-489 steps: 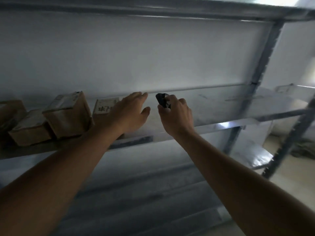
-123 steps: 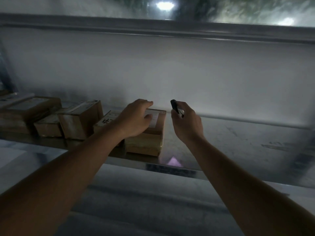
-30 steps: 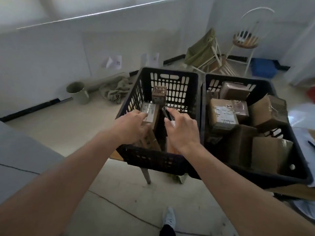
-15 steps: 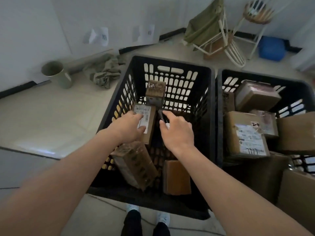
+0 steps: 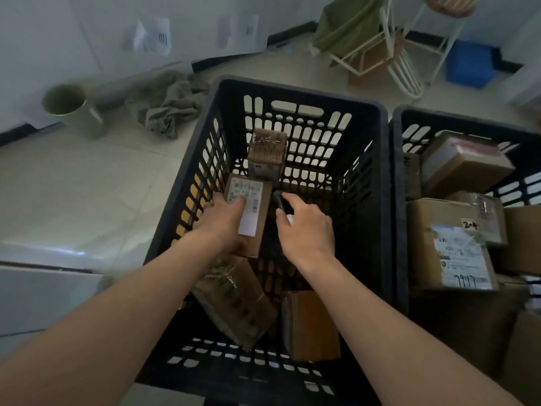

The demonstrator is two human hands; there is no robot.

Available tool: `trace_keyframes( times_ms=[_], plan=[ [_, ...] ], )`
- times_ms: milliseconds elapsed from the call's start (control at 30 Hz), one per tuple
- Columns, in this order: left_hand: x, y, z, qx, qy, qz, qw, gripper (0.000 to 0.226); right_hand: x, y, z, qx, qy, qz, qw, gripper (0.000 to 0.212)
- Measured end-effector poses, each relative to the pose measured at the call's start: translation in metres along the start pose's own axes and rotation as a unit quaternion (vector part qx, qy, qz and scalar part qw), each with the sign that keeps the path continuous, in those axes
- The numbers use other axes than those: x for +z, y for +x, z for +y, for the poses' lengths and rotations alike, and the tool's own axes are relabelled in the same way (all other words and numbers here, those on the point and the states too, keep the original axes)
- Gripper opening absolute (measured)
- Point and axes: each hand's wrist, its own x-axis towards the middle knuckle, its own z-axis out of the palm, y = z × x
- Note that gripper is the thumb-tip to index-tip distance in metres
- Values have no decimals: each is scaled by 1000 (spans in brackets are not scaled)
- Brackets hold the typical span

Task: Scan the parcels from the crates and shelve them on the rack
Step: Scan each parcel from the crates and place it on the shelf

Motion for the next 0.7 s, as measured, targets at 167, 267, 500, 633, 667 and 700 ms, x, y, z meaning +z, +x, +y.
trace_keyframes(
  times_ms=[167, 267, 500, 633, 667, 700],
  plan=[
    [2, 6, 19, -18, -81, 9, 997, 161, -5, 2, 7, 18, 16, 8, 1000, 49],
    [10, 9, 30, -19, -93, 0, 995, 162, -8, 3, 13, 25, 22, 24, 999, 50],
    [26, 14, 47, -2, -142, -41, 989, 139, -18, 3, 25, 26, 36, 48, 998, 49],
    [20, 12, 45, -23, -220, -22, 975, 93, -25, -1, 26, 9, 57, 52, 997, 49],
    [17, 9, 42, -21, -244, -16, 969, 87, -26, -3, 25, 7, 63, 49, 997, 49],
    [14, 5, 39, -18, -261, -10, 965, 85, -28, -5, 25, 6, 70, 44, 997, 50]
  ],
)
